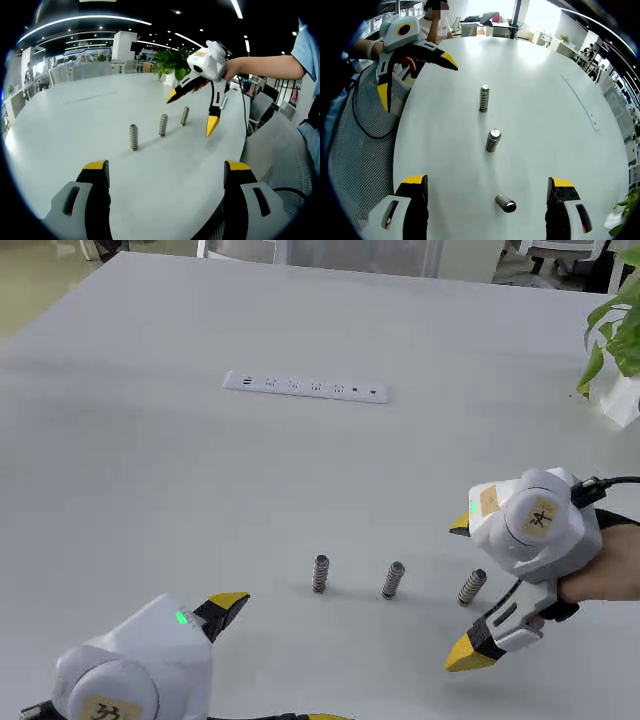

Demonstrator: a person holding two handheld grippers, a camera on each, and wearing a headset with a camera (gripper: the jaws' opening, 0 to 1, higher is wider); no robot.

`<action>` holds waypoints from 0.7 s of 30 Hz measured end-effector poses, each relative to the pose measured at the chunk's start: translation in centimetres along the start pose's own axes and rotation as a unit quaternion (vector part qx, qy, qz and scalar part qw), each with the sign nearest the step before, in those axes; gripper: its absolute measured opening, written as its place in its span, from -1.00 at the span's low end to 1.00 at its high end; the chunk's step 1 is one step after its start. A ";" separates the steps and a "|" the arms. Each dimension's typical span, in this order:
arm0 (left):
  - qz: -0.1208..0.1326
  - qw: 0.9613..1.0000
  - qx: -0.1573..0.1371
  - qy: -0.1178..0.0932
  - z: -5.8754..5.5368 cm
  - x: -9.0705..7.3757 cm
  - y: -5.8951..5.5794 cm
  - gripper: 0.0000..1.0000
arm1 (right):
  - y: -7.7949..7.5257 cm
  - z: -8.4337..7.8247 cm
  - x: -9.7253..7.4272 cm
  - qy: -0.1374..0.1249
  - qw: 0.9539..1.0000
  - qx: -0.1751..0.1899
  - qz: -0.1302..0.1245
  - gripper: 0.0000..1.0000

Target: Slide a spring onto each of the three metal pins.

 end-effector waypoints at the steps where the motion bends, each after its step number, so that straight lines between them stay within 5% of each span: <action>1: 0.000 1.000 0.000 0.001 0.0 0.0 0.1 0.87 | 0.3 0.0 -0.5 -0.021 1.000 0.015 -0.009 0.98; 7: 0.029 0.999 -0.016 -0.015 0.8 -0.2 1.2 0.88 | 3.1 -2.1 -4.2 -0.129 0.984 0.113 -0.050 0.99; 10: 0.033 0.999 -0.021 -0.020 0.9 -0.3 1.5 0.89 | 4.1 -3.7 -5.0 -0.143 0.975 0.149 -0.085 0.99; 17: 0.029 0.999 -0.012 -0.014 1.3 -0.4 0.8 0.91 | 7.1 -6.9 -5.5 -0.172 0.949 0.243 -0.100 0.99; 21: 0.038 0.999 -0.006 -0.019 1.2 -0.5 0.6 0.92 | 8.0 -7.2 -5.8 -0.196 0.937 0.235 -0.167 0.99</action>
Point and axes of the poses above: the centre of the closed fingertips' face, and the gripper's own axes: x roughly forward along the fingers, y roughly to its left, z roughly out of its top, the point moved 10 cm from there along -x, roughly backward along the fingers, and after that the axes turned 3 degrees about -y, right-handed, at the moved point
